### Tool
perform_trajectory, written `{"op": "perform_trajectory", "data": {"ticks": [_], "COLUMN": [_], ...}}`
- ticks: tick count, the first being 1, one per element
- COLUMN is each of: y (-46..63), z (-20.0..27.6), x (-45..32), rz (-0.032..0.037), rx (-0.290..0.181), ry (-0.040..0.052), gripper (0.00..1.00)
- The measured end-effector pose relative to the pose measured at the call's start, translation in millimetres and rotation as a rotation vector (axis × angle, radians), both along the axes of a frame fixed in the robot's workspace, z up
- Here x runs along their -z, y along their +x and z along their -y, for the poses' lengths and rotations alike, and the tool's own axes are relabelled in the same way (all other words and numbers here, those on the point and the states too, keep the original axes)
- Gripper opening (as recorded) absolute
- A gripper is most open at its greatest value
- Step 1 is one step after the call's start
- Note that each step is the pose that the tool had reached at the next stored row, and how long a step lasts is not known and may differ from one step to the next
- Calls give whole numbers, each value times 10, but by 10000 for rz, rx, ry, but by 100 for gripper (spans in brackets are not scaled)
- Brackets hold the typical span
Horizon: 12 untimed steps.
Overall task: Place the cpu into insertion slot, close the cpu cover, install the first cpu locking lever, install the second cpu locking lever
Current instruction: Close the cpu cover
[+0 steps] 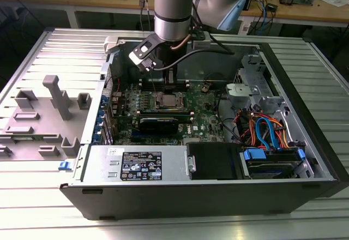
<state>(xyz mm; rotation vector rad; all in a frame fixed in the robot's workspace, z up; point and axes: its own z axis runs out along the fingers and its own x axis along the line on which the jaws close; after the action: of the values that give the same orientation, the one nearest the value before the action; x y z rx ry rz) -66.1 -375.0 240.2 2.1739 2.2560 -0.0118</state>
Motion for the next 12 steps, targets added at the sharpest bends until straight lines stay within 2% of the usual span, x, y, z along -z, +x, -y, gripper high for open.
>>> {"op": "perform_trajectory", "data": {"ticks": [5, 8, 12], "y": [-39, -43, -48], "z": [2, 2, 3], "x": [49, 69, 89], "rz": [0, 2, 1], "rx": [-202, -233, -235], "ry": [24, 116, 136], "gripper": [11, 11, 11]}}
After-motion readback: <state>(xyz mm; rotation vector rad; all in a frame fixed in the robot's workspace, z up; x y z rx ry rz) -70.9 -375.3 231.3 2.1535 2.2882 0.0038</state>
